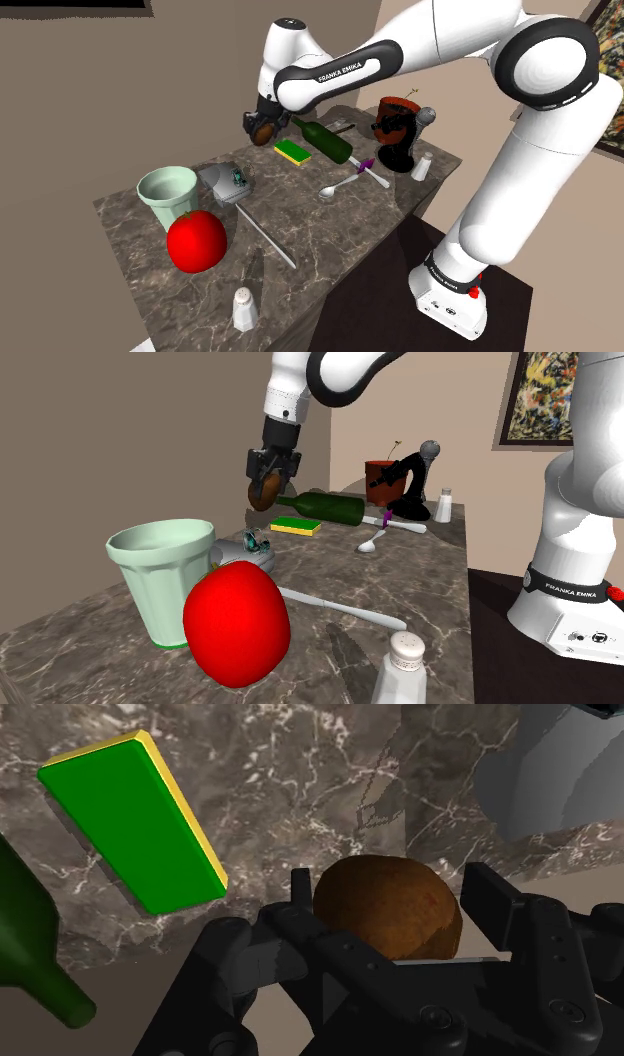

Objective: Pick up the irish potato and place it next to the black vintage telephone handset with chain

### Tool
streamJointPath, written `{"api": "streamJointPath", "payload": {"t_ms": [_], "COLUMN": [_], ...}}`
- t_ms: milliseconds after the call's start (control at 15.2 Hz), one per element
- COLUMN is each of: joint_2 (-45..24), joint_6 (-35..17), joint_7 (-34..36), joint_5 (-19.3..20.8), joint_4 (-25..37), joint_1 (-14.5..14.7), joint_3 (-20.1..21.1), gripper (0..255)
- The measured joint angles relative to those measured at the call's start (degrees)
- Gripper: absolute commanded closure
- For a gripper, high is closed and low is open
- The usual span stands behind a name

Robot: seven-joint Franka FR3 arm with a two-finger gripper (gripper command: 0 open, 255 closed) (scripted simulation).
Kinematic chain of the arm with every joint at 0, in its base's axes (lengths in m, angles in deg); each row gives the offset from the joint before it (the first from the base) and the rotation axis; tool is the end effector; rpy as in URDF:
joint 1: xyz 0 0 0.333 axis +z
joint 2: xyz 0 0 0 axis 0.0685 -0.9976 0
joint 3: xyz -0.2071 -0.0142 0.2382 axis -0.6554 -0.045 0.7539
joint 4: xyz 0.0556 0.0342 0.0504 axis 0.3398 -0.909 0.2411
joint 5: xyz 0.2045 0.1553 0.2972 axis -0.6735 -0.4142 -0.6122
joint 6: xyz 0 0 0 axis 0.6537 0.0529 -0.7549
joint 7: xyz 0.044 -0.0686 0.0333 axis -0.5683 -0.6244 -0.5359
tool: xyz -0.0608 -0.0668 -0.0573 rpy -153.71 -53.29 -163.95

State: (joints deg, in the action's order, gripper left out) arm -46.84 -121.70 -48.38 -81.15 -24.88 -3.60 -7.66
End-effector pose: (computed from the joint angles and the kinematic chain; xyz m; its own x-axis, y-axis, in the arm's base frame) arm 0.5822 0.1424 0.4367 0.9302 -0.2424 0.2758 -0.2353 -0.9701 -0.0591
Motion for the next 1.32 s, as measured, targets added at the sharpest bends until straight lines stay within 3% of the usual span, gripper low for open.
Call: {"api": "streamJointPath", "payload": {"t_ms": [1320], "joint_2": [3.7], "joint_6": [14.6], "joint_7": [-2.4], "joint_5": [-2.4], "joint_4": [11.1], "joint_1": [0.0], "joint_3": [0.3], "gripper": [255]}}
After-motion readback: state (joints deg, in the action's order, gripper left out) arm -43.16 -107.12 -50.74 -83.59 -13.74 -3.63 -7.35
